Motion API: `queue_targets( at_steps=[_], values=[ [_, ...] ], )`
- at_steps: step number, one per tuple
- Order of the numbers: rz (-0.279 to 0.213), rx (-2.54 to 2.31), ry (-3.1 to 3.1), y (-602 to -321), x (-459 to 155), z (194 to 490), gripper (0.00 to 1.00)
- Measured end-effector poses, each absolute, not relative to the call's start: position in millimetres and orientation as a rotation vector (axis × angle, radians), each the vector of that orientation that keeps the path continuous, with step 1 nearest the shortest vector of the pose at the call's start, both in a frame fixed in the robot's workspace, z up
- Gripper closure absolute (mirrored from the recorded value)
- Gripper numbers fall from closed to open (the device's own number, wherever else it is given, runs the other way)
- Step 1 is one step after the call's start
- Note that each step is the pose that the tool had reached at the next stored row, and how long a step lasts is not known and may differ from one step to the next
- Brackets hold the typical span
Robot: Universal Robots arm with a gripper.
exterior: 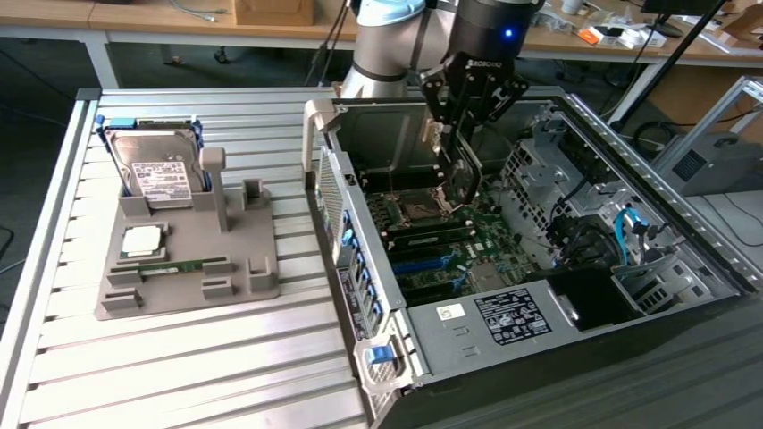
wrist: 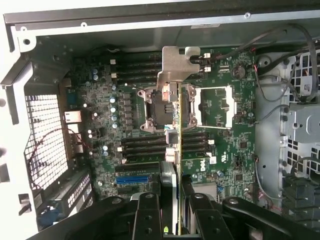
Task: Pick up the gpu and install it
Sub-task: 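Pick up the gpu and move the gpu toward the slot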
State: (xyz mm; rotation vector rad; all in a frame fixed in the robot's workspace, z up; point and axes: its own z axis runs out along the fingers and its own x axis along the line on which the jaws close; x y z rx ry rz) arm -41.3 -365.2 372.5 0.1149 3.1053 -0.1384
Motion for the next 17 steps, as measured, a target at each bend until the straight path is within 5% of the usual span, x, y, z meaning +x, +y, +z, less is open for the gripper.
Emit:
queue_targets(
  at_steps=[17],
  values=[
    [-0.150, 0.115, 3.105, -365.2, -32.8, 367.3, 0.73]
  ],
)
